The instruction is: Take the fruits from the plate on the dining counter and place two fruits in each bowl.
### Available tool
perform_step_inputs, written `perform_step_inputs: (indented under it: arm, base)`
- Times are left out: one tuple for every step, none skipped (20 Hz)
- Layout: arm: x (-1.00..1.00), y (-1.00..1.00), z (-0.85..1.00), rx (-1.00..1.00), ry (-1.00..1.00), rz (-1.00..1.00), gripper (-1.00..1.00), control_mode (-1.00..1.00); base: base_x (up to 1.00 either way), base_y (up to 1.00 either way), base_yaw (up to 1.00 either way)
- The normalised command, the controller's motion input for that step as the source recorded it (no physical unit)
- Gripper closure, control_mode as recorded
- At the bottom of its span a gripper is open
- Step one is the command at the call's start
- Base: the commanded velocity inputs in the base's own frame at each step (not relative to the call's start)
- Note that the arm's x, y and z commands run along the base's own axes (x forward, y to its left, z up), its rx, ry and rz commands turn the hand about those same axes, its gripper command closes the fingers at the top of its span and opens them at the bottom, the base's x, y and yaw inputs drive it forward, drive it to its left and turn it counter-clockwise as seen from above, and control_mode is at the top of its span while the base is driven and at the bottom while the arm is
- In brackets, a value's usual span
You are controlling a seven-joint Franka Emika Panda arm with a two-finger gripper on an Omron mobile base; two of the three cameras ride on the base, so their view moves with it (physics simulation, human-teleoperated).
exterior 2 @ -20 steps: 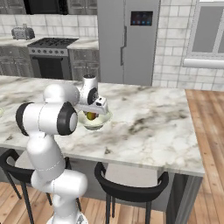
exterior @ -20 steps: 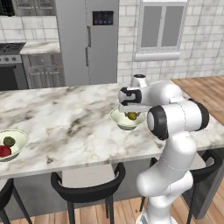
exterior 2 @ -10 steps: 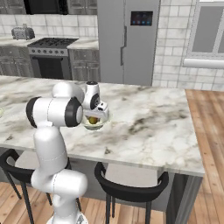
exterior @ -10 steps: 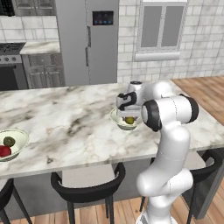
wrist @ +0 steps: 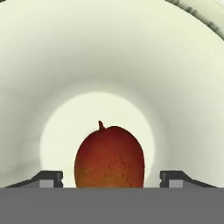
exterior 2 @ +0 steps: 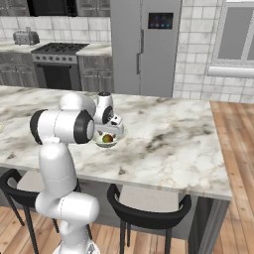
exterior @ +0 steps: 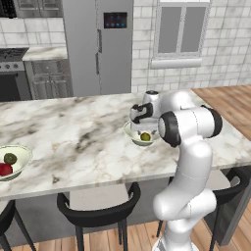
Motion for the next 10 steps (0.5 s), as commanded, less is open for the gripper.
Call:
perform_step_inputs:
  arm:
    - [-0.04, 0.00, 0.77, 0.00, 0.00, 0.00, -1.00, -1.00]
    - [-0.16, 0.00, 0.95, 0.01, 0.00, 0.00, -1.00, -1.00]
    - [-0.15, 0.00, 0.88, 0.01, 0.00, 0.00, -1.00, -1.00]
    - [-0.30, 0.00, 1.00, 0.02, 0.00, 0.00, -1.00, -1.00]
    - [-0.51, -0.14, 1.00, 0.05, 0.00, 0.00, -1.00, -1.00]
    - [-0.78, -0.09, 1.00, 0.01, 0.00, 0.00, -1.00, -1.00]
    - [-0.86, -0.14, 1.00, 0.02, 0.00, 0.00, -1.00, -1.00]
    - [-1.00, -0.17, 1.00, 0.03, 0.00, 0.00, -1.00, -1.00]
    - [-1.00, -0.31, 0.88, 0.05, 0.00, 0.00, -1.00, -1.00]
    - [-1.00, -0.31, 0.59, 0.04, -0.01, 0.00, -1.00, -1.00]
  base:
    - [0.00, 0.00, 0.00]
    - [0.00, 0.00, 0.00]
    - [0.00, 0.00, 0.00]
    - [0.00, 0.00, 0.00]
    - [0.00, 0.00, 0.00]
    - [0.00, 0.00, 0.00]
    - [0.00, 0.00, 0.00]
    - [0.00, 0.00, 0.00]
    - [0.00, 0.00, 0.00]
    - [0.00, 0.00, 0.00]
